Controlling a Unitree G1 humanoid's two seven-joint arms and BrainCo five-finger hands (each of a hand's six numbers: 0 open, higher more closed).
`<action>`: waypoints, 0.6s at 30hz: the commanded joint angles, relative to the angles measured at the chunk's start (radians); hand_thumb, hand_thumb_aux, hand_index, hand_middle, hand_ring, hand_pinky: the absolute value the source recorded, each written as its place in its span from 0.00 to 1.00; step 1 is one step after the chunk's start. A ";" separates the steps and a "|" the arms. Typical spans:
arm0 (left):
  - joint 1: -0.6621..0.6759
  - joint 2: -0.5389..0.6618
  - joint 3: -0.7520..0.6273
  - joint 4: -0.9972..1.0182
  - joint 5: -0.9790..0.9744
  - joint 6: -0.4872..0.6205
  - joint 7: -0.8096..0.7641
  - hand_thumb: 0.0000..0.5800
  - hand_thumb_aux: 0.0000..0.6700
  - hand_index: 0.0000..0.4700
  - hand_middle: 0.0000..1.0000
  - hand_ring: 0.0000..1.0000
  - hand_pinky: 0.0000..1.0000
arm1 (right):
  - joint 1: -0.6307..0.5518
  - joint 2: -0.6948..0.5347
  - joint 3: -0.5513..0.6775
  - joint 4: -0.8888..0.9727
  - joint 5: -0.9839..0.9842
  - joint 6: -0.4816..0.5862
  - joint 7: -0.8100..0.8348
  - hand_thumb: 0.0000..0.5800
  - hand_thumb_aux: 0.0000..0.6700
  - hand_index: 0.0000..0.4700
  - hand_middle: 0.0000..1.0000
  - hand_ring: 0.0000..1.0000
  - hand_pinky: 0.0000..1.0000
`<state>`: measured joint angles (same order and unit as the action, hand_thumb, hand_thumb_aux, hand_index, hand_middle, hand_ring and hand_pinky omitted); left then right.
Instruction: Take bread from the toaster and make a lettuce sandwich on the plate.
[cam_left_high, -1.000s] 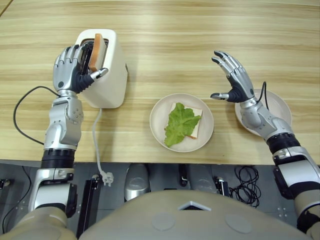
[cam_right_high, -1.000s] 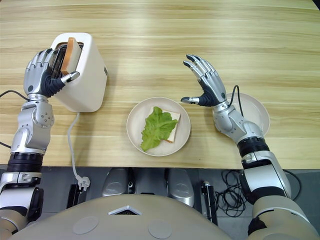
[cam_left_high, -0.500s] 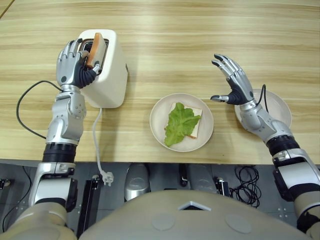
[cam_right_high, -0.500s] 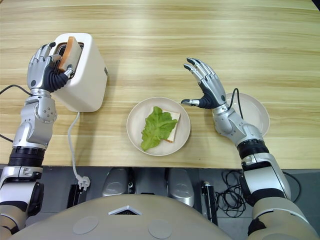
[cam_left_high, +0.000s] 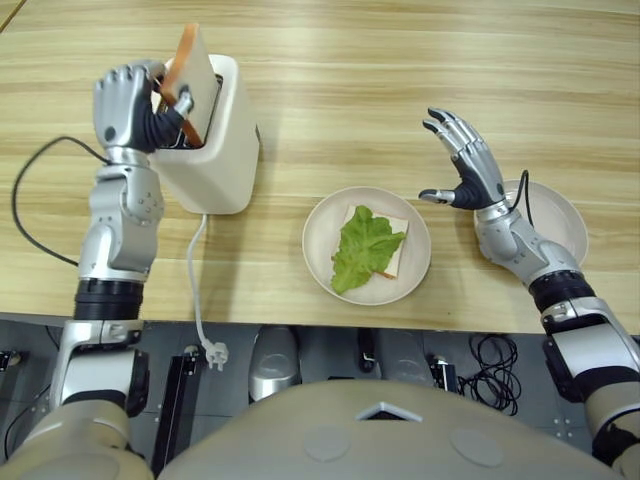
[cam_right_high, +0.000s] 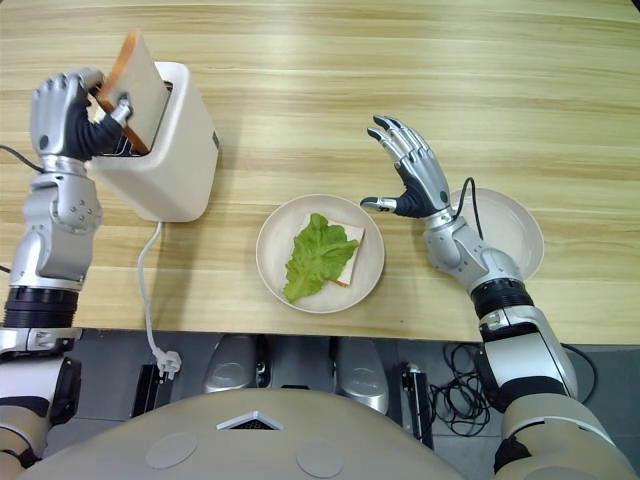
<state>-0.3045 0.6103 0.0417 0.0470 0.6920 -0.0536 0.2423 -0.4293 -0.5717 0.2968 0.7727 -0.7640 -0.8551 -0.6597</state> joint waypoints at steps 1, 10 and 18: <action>-0.031 0.008 0.023 -0.151 -0.045 -0.027 -0.049 1.00 1.00 0.98 1.00 1.00 1.00 | -0.011 -0.009 -0.013 0.000 0.008 -0.001 -0.015 0.00 0.00 0.00 0.00 0.00 0.00; -0.073 -0.114 -0.067 -0.284 -0.524 -0.054 -0.438 1.00 1.00 0.98 1.00 1.00 1.00 | 0.033 -0.083 -0.071 -0.191 -0.022 -0.077 -0.096 0.00 0.00 0.00 0.00 0.00 0.00; -0.132 -0.229 -0.193 0.059 -0.827 0.061 -0.872 1.00 1.00 0.98 1.00 1.00 1.00 | 0.170 -0.180 -0.137 -0.509 -0.060 -0.146 -0.032 0.00 0.00 0.00 0.00 0.00 0.00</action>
<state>-0.4245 0.3862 -0.1213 0.0168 -0.0951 -0.0231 -0.5397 -0.2778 -0.7315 0.1781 0.3295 -0.8076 -0.9801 -0.7227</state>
